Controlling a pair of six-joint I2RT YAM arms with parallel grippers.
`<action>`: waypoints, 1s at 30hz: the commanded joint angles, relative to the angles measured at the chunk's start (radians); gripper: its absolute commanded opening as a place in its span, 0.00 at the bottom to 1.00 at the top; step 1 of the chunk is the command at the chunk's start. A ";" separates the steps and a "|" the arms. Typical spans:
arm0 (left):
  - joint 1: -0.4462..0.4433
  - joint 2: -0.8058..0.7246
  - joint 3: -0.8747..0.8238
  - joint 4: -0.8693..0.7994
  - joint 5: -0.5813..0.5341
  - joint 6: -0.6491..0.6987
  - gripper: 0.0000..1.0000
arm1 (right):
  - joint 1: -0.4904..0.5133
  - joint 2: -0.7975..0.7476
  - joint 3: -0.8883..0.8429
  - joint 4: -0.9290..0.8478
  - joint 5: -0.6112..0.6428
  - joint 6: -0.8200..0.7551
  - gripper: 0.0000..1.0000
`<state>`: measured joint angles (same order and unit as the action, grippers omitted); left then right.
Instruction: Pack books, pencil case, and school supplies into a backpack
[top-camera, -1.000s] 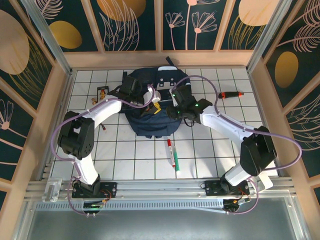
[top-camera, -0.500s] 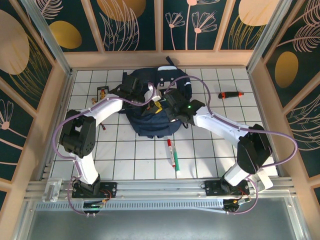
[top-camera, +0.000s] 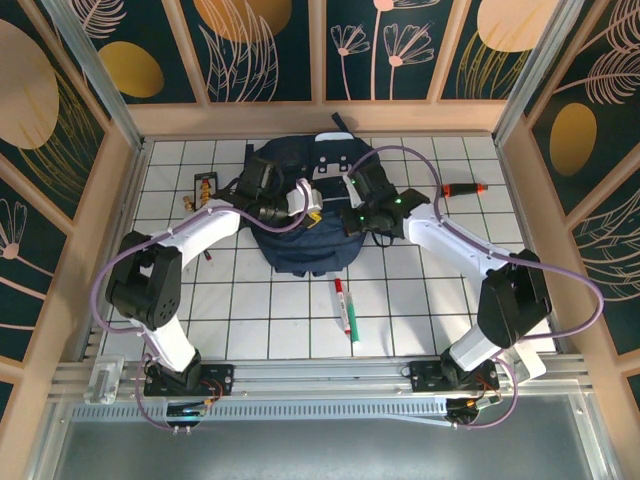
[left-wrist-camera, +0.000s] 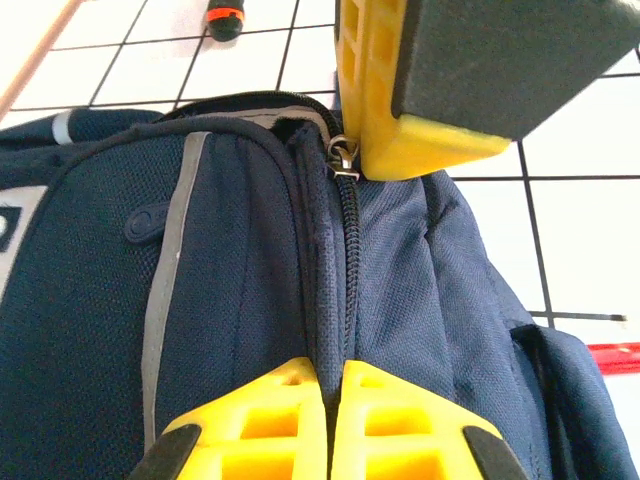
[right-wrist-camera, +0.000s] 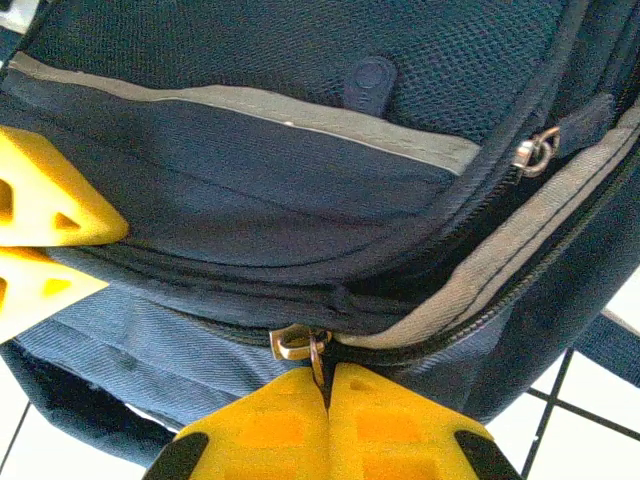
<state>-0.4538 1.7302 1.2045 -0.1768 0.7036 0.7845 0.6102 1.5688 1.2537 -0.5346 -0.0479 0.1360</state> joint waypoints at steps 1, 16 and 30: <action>0.029 -0.081 -0.056 -0.053 -0.033 0.077 0.00 | -0.119 -0.020 -0.022 -0.054 0.145 0.023 0.00; 0.029 -0.190 -0.196 0.033 -0.091 0.273 0.00 | -0.286 0.061 -0.022 0.077 -0.015 -0.046 0.00; 0.029 -0.230 -0.245 0.080 -0.012 0.367 0.00 | -0.384 0.299 0.148 0.207 -0.310 -0.080 0.00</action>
<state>-0.4484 1.5658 0.9794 0.0261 0.5777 1.0981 0.3576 1.8317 1.3670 -0.4324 -0.5800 0.0685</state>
